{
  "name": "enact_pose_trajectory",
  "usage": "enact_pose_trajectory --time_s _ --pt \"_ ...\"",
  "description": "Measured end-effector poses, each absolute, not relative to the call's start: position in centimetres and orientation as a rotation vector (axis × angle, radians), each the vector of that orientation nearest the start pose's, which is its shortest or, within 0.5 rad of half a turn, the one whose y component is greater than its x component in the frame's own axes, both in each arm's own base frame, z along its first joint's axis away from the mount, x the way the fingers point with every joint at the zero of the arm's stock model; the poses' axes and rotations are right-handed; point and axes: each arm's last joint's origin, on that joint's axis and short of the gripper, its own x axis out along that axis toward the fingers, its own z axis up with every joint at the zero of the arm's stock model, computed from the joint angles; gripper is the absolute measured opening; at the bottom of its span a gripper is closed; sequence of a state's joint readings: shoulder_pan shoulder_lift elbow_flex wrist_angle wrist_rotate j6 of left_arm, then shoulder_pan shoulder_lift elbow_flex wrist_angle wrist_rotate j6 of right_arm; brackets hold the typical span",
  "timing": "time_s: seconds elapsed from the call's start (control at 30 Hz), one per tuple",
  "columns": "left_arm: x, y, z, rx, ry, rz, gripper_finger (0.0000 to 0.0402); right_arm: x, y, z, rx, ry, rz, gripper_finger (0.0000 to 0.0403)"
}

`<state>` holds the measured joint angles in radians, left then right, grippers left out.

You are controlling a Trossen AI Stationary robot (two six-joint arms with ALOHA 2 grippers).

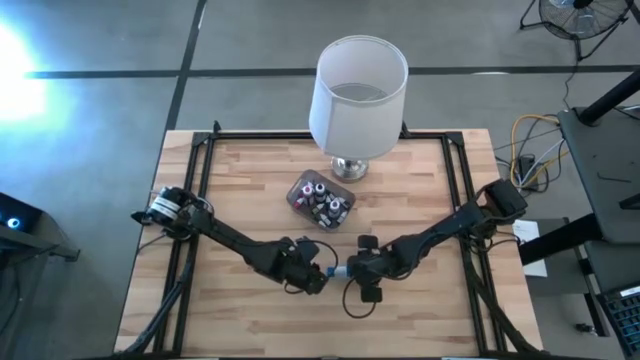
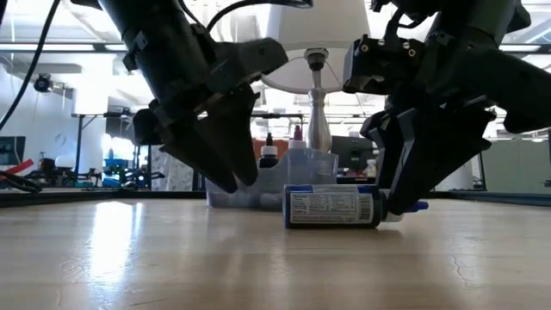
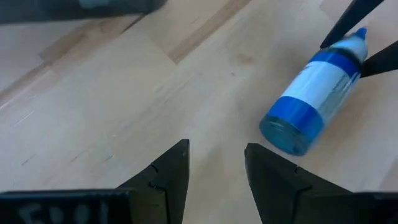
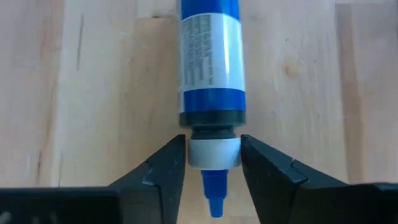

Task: Pick & Place food coloring
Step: Put the large blue food coloring into the black bin

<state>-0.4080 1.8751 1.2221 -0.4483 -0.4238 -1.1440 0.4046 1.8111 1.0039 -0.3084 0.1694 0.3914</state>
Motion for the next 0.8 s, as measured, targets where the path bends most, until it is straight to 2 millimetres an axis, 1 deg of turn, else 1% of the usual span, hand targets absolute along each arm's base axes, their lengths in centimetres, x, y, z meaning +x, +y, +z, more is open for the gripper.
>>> enact_pose_trajectory --time_s 0.17,0.2,0.27,0.33,0.43,0.5,0.57,0.63,0.7,0.8 --pt "34.0 -14.2 18.6 -0.611 0.790 0.558 0.0133 31.0 12.9 13.9 0.092 1.147 0.047 0.0104" --pt "33.9 -14.3 18.8 -0.610 0.780 0.556 0.0133 30.8 12.9 14.1 0.090 1.175 0.048 0.0096" --pt "33.5 -14.7 19.6 -0.610 0.756 0.553 0.0133 30.2 12.7 14.9 0.056 1.250 0.040 0.0094" --pt "33.0 -14.9 20.1 -0.608 0.739 0.561 0.0133 29.8 12.4 16.4 0.000 1.320 0.036 0.0094" --pt "32.5 -15.2 20.6 -0.606 0.718 0.577 0.0133 29.5 11.6 19.6 -0.069 1.408 0.030 0.0094" --pt "32.3 -15.3 20.8 -0.619 0.707 0.586 0.0133 29.2 10.7 21.3 -0.044 1.512 0.016 0.0094" --pt "32.2 -15.3 20.9 -0.632 0.695 0.597 0.0133 29.1 9.5 22.5 0.111 1.635 -0.027 0.0095" --pt "32.2 -15.3 20.9 -0.647 0.688 0.608 0.0133 29.1 8.3 23.3 0.348 1.733 -0.078 0.0100" --pt "32.2 -15.3 20.9 -0.665 0.673 0.621 0.0133 28.7 7.1 23.6 0.546 1.833 -0.099 0.0106" --pt "32.1 -15.4 21.0 -0.678 0.646 0.641 0.0133 28.0 5.7 23.2 0.745 1.954 -0.104 0.0108"
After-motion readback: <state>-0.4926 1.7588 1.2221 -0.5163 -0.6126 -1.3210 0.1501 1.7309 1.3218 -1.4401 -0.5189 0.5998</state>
